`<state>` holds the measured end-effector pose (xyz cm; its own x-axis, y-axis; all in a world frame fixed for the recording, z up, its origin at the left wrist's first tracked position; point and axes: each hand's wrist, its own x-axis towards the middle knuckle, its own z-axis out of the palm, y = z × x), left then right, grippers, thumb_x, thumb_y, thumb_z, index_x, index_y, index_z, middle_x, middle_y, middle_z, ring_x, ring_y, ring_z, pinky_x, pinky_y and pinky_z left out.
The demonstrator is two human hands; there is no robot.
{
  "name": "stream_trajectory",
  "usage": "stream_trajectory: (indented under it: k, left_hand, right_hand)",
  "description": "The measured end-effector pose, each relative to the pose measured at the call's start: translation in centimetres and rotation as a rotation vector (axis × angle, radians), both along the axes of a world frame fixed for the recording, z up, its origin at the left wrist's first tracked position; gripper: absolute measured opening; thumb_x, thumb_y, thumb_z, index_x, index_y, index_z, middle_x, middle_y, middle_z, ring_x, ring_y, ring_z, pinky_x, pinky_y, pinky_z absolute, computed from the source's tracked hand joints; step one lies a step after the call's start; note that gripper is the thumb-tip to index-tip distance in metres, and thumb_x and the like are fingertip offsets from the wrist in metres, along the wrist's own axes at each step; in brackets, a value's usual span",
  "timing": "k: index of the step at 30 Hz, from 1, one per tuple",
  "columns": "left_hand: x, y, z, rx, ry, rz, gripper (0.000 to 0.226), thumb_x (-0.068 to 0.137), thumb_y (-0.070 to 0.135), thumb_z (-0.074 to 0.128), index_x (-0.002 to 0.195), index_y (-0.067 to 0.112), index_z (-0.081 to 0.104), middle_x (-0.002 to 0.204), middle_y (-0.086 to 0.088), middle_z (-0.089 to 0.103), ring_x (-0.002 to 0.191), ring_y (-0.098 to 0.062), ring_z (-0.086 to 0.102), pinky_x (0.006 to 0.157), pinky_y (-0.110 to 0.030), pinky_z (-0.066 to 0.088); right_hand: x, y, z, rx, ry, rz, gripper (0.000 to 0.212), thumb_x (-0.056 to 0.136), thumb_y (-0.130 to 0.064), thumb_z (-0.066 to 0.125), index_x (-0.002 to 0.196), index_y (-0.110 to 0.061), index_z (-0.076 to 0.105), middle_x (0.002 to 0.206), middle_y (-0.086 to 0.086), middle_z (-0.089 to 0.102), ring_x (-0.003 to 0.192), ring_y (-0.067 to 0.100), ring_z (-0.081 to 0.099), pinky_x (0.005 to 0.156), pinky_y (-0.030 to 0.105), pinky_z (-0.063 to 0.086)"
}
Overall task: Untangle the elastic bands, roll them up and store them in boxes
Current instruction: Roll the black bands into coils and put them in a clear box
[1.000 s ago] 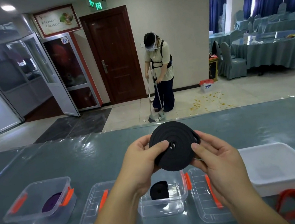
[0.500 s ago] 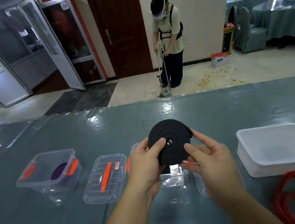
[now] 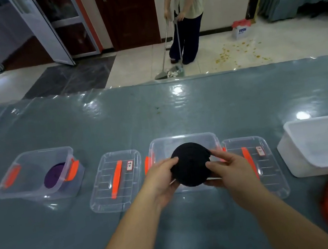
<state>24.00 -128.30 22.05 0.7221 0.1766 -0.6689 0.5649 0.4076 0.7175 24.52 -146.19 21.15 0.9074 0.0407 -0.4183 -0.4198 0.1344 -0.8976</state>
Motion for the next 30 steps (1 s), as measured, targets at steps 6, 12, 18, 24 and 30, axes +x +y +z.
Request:
stream_trajectory:
  k: [6, 12, 18, 24, 30]
  left_hand:
    - [3.9, 2.9, -5.1, 0.094, 0.035, -0.081, 0.021, 0.101, 0.0, 0.055, 0.102, 0.015, 0.068, 0.102, -0.011, 0.074, 0.091, -0.023, 0.07, 0.079, -0.034, 0.059]
    - [7.2, 3.2, -9.3, 0.196, 0.089, -0.141, 0.036, 0.091, -0.005, 0.058, 0.11, 0.025, 0.066, 0.109, -0.015, 0.073, 0.096, -0.028, 0.071, 0.093, -0.047, 0.062]
    - [10.0, 3.1, -12.1, 0.388, 0.157, -0.261, 0.031, 0.09, 0.002, 0.061, 0.115, 0.02, 0.068, 0.107, -0.004, 0.071, 0.104, -0.025, 0.067, 0.095, -0.039, 0.057]
    - [11.2, 2.5, -14.3, 0.471, 0.212, -0.432, 0.034, 0.086, -0.005, 0.058, 0.079, 0.027, 0.063, 0.084, 0.008, 0.067, 0.087, -0.019, 0.065, 0.073, -0.028, 0.05]
    - [12.7, 2.8, -16.6, 0.529, 0.27, -0.502, 0.031, 0.082, 0.001, 0.059, 0.104, 0.019, 0.071, 0.104, -0.006, 0.075, 0.096, -0.027, 0.07, 0.085, -0.038, 0.061]
  right_hand:
    - [4.2, 3.0, -3.9, -0.128, 0.107, 0.014, 0.04, 0.095, 0.006, 0.063, 0.128, -0.015, 0.07, 0.1, 0.021, 0.078, 0.083, 0.031, 0.079, 0.066, 0.039, 0.064]
    - [8.4, 3.7, -7.5, -0.199, 0.23, 0.011, 0.034, 0.093, 0.007, 0.066, 0.122, -0.011, 0.072, 0.121, 0.022, 0.066, 0.098, 0.033, 0.071, 0.063, 0.041, 0.065]
    - [10.8, 4.4, -11.4, -0.304, 0.329, 0.034, 0.035, 0.096, 0.007, 0.062, 0.124, -0.011, 0.07, 0.113, 0.017, 0.069, 0.099, 0.032, 0.071, 0.063, 0.043, 0.066]
    - [11.9, 5.0, -15.3, -0.496, 0.36, 0.086, 0.042, 0.086, 0.008, 0.057, 0.114, -0.02, 0.072, 0.101, 0.012, 0.072, 0.091, 0.038, 0.071, 0.073, 0.057, 0.065]
    - [13.6, 5.1, -18.2, -0.447, 0.407, 0.035, 0.042, 0.089, 0.009, 0.056, 0.119, -0.016, 0.07, 0.106, 0.014, 0.07, 0.097, 0.039, 0.07, 0.077, 0.059, 0.063]
